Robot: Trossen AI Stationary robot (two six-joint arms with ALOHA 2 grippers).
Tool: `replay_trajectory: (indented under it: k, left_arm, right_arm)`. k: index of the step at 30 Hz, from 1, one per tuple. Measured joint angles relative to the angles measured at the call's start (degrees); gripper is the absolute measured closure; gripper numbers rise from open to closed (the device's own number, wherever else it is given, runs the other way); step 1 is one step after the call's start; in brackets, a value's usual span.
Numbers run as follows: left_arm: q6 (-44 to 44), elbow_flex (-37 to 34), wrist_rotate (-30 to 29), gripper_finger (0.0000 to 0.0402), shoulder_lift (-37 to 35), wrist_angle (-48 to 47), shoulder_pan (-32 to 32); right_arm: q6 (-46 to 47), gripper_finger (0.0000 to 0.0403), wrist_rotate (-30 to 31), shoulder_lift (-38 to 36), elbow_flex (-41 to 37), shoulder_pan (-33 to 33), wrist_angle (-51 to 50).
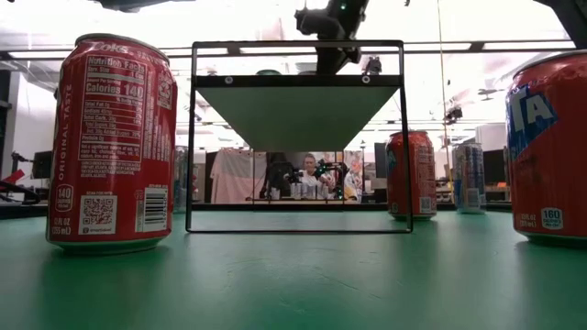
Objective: Place canned beverage on shelf
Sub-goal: Put the white can on the shelf
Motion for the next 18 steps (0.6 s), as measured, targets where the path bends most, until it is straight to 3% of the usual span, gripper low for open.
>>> replay_trajectory:
  k: [18]
  left_arm:
    - [0.37, 0.00, 0.00, 0.0402, 0.01, -0.11, 0.01]
  right_arm:
    - [-2.10, 0.0394, -0.23, 2.93, -0.02, -1.04, 2.26]
